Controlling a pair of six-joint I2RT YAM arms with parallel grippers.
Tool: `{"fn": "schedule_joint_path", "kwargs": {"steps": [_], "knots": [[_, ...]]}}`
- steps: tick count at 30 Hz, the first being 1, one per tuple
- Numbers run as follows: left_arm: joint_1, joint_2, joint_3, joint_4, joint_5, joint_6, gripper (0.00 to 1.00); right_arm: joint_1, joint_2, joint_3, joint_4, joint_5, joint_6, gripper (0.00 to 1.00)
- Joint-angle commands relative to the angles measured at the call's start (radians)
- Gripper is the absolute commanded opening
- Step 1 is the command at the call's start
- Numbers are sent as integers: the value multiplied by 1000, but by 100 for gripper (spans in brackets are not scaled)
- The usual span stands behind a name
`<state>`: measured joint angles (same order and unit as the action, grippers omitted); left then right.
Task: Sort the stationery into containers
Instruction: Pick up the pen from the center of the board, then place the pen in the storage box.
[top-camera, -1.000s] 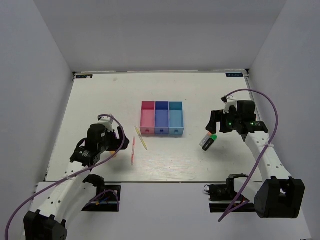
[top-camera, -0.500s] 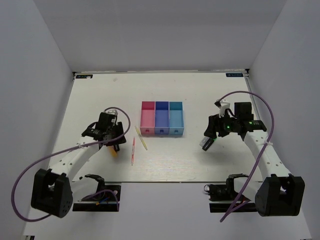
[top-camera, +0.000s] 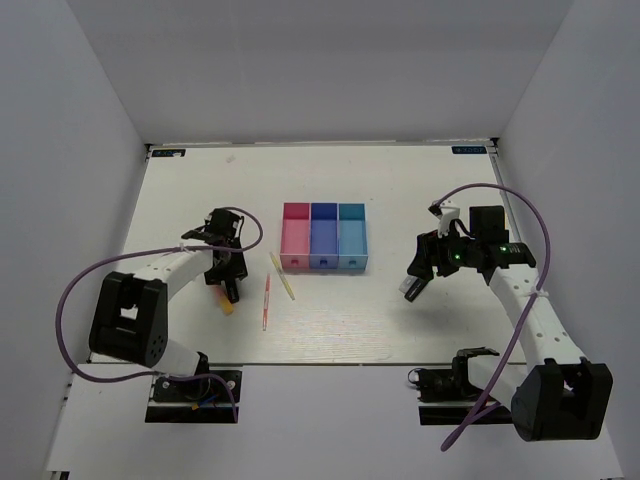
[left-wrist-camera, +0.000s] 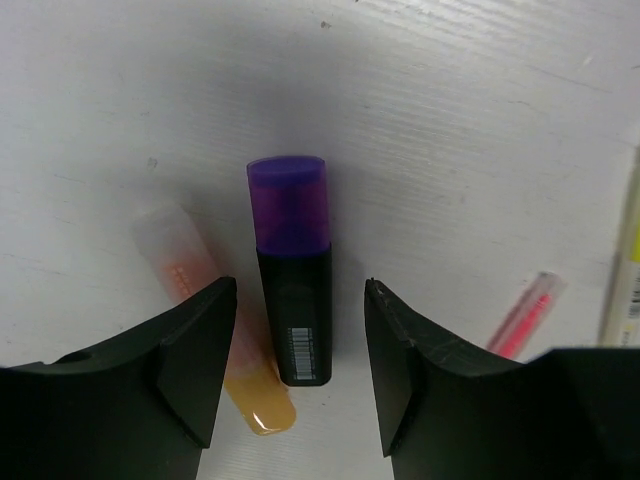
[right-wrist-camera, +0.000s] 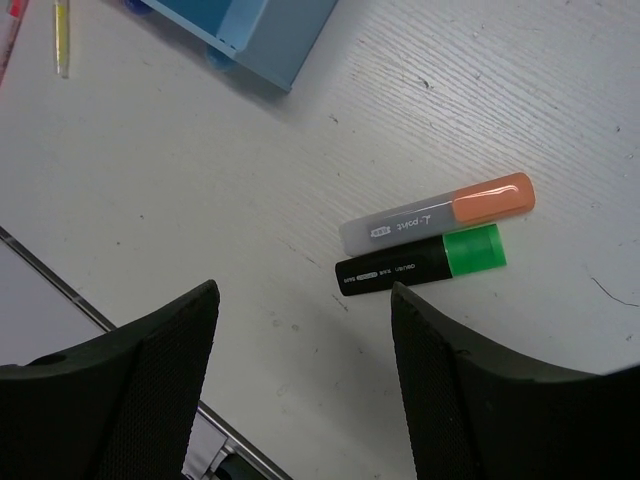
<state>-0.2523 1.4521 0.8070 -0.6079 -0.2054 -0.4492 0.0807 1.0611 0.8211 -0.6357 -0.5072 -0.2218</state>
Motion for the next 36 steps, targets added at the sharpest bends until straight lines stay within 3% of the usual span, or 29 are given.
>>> {"fn": "schedule_joint_path", "kwargs": {"steps": [1, 5, 8, 12, 13, 18, 20, 23, 29, 30, 31, 32, 33, 36], "knots": [[5, 25, 44, -1, -37, 4, 65, 4, -32, 38, -21, -30, -17, 72], [4, 71, 43, 28, -38, 0, 63, 2, -35, 36, -19, -28, -22, 72], [4, 102, 29, 54, -42, -8, 56, 4, -35, 36, -18, -33, -19, 72], [4, 123, 0, 71, -49, -23, 37, 1, -38, 36, -19, -34, -16, 72], [2, 122, -3, 71, -54, -26, 28, -1, -36, 36, -16, -34, -16, 72], [-31, 54, 30, 53, -58, -28, 11, 2, -36, 32, -16, -33, -13, 72], [-66, -7, 60, 31, -58, -17, 8, 2, -35, 30, -13, -34, -13, 72], [-105, -67, 218, -7, -32, -6, 6, 4, -32, 32, -13, -36, -14, 72], [-205, -9, 461, -52, 3, 17, 5, 1, -29, 29, -9, -30, -16, 70], [-220, 29, 483, -56, 7, 17, 5, 2, -26, 27, -9, -30, -11, 67], [-234, 68, 523, -56, 20, 15, 5, 1, -24, 27, -10, -28, -13, 43], [-249, 86, 575, -58, 21, 11, 5, 4, -23, 27, -10, -31, -11, 27], [-261, 129, 587, -58, 23, 10, 5, 4, -23, 27, -9, -33, -8, 0], [-278, 235, 652, -49, 12, 3, 8, 2, -26, 24, -10, -31, -4, 0]]}}
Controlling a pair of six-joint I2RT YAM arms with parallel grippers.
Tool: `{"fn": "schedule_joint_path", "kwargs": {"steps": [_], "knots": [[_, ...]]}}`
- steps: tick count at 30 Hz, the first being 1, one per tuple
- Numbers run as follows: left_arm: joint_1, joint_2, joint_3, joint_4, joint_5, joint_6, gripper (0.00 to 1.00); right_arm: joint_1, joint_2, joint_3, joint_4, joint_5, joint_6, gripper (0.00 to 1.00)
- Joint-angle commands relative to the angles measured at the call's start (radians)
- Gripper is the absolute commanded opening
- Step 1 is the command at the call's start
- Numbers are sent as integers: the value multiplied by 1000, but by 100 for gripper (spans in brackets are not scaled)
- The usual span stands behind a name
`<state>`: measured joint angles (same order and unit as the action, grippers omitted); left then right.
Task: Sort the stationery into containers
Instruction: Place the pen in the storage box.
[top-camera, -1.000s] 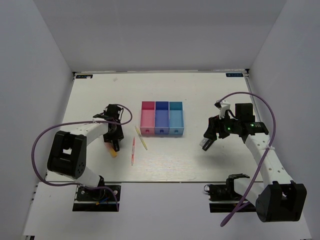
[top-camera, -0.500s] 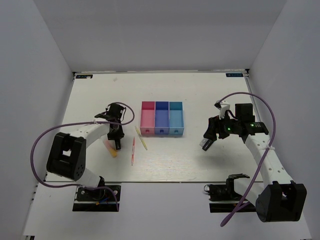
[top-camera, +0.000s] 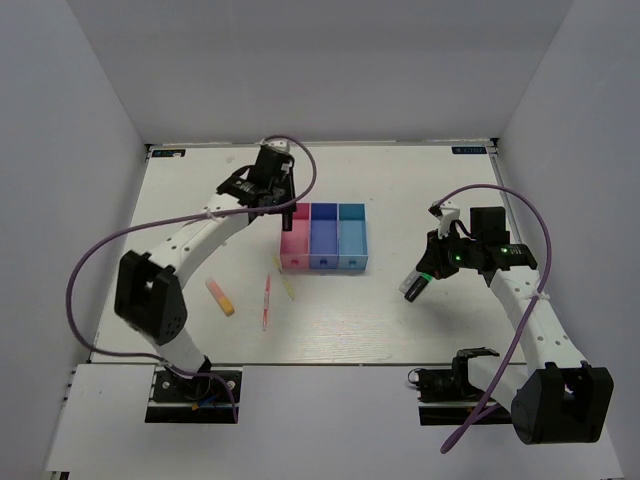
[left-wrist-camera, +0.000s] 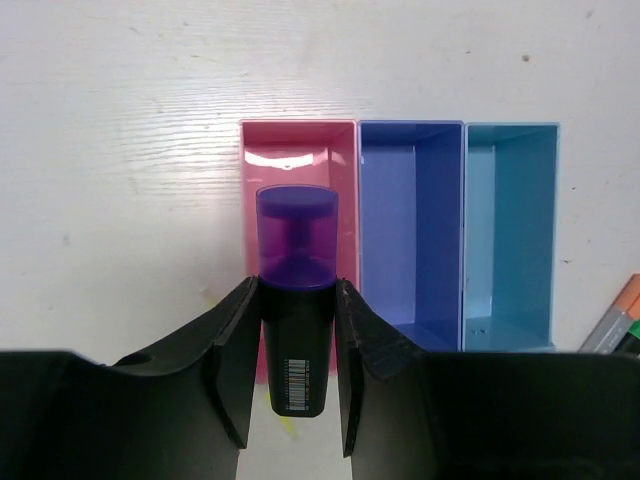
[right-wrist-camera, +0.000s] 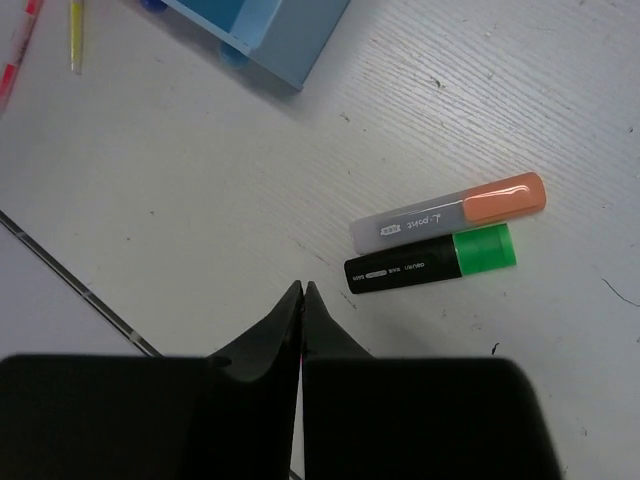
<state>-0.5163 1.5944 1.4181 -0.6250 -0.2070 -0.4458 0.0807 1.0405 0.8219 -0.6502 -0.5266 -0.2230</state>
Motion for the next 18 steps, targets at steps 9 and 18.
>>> {"fn": "schedule_joint_path", "kwargs": {"steps": [9, 18], "knots": [[-36, 242, 139, -51, -3, -2, 23, 1, -2, 22, 3, -9, -7, 39], [-50, 230, 133, -62, -23, 1, 58, 4, -8, 25, 3, -6, -12, 58]]}}
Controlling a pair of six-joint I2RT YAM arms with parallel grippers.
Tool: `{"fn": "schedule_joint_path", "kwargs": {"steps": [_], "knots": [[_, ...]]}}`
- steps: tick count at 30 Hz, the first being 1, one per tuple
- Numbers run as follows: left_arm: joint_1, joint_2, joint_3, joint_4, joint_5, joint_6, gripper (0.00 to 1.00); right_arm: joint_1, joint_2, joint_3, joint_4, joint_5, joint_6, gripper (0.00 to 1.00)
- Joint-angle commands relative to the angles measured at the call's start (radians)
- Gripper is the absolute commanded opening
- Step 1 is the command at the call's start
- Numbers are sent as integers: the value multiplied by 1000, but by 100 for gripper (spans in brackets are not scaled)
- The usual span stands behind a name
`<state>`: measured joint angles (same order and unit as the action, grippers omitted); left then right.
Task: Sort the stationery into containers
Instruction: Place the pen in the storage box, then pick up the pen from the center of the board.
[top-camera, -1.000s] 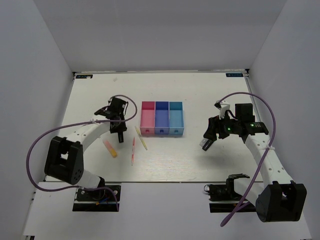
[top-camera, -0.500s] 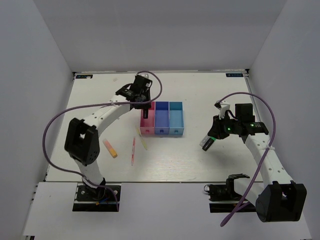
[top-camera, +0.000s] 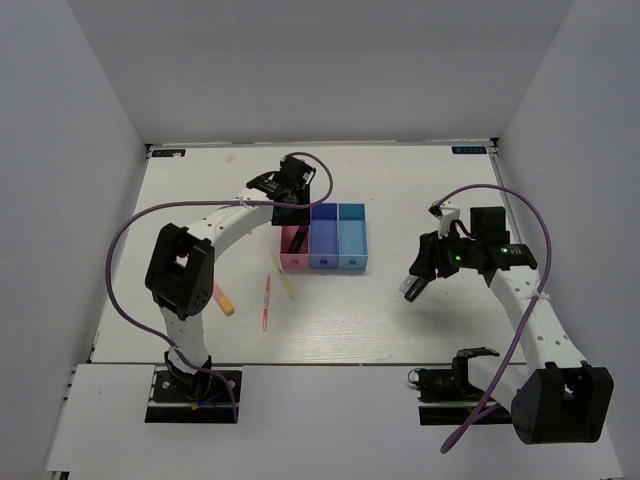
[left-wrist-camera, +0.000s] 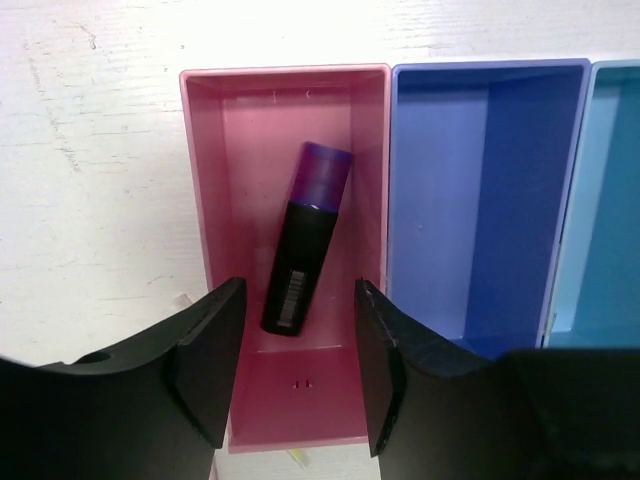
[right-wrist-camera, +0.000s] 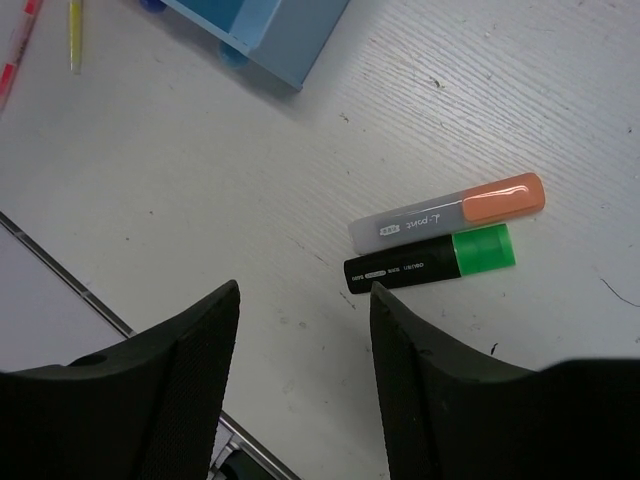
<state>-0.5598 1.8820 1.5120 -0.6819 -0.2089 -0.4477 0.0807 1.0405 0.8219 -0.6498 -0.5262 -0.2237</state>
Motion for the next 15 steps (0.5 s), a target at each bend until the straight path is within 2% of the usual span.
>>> {"fn": "schedule_joint_path", "kwargs": {"steps": [1, 4, 5, 6, 7, 8, 9, 10, 11, 12, 13, 14, 15], "knots": [[-8, -70, 42, -4, -21, 4, 58, 2, -7, 23, 1, -8, -12, 58], [-14, -99, 37, -13, -20, -2, 57, 4, -7, 22, 3, -6, -16, 58], [-17, -144, 15, -24, -23, -3, 33, 2, -5, 22, 4, -6, -11, 52], [-22, -165, -33, -22, -30, -15, 13, -1, -8, 20, -7, -5, -14, 42], [-25, -193, -59, -24, -74, -41, 0, 1, -8, 20, 1, -3, -16, 26], [-19, -286, -182, -27, -93, -86, 0, -1, -8, 19, 2, 0, -11, 10], [-12, -322, -228, -28, -107, -107, 0, 1, -2, 20, 4, 6, -11, 0], [-3, -354, -274, -44, -148, -130, 2, 2, -8, 20, 4, 14, -11, 0], [9, -459, -402, -68, -153, -222, 25, -1, -8, 19, 4, 18, -11, 5], [70, -492, -445, -80, -153, -248, 32, 4, -5, 23, 3, 15, -11, 48], [93, -551, -488, -93, -143, -276, 38, 4, 0, 25, -2, 18, -9, 63], [147, -604, -566, -84, -115, -322, 57, 4, 0, 28, -2, 20, -9, 68], [197, -619, -637, -81, -80, -328, 61, 2, 4, 28, -2, 22, -11, 71]]}}
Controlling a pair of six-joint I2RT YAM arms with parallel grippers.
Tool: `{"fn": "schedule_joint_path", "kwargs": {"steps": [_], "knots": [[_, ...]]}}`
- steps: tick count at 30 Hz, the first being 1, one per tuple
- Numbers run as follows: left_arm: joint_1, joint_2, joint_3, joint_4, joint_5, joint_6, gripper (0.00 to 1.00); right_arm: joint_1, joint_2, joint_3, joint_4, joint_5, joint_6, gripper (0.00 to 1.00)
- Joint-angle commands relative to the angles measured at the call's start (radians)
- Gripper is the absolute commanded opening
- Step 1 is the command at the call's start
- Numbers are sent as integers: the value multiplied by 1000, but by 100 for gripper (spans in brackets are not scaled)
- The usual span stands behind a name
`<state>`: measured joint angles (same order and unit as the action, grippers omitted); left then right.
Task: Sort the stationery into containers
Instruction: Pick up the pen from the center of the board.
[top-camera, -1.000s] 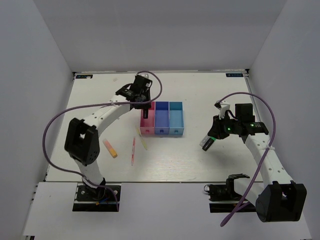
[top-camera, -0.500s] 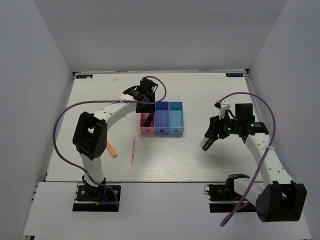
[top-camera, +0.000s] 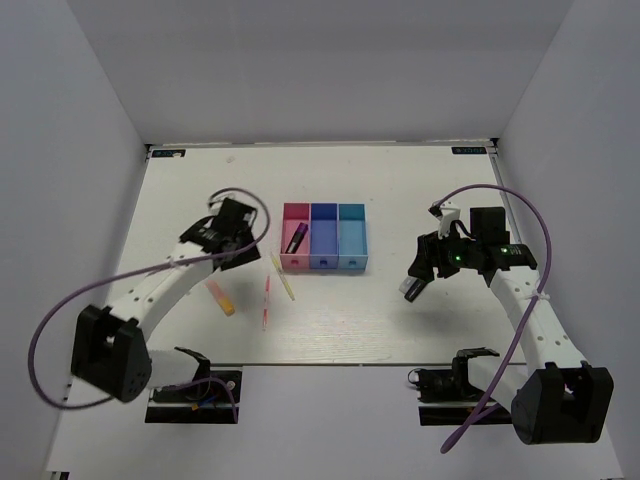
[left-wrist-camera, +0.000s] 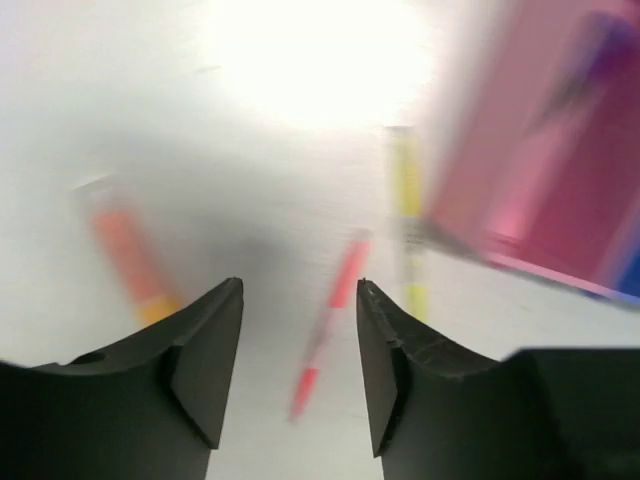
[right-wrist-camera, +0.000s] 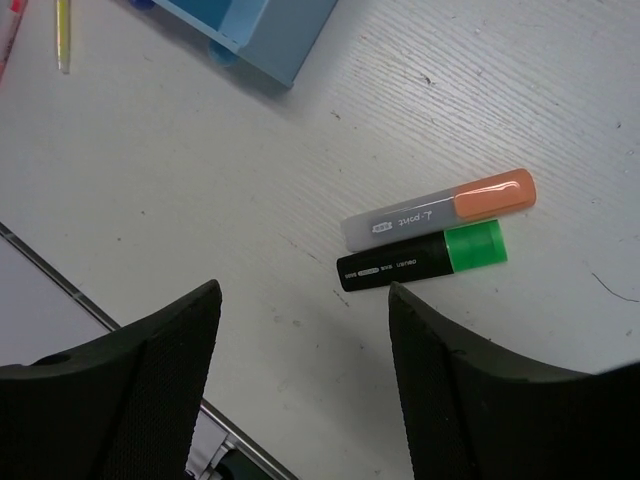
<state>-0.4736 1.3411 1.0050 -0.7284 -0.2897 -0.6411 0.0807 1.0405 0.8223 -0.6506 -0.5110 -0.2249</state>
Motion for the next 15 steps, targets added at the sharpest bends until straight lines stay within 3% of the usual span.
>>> {"fn": "schedule_joint_path", "kwargs": {"steps": [1, 4, 15], "knots": [[137, -109, -155, -16, 20, -134, 61, 5, 4, 26, 2, 8, -7, 71], [246, -109, -226, 1, 87, -120, 62, 5, 10, 24, 2, 9, -8, 71], [297, 85, -210, 32, 74, -78, 62, 1, 27, 28, -1, 23, -8, 71]]}}
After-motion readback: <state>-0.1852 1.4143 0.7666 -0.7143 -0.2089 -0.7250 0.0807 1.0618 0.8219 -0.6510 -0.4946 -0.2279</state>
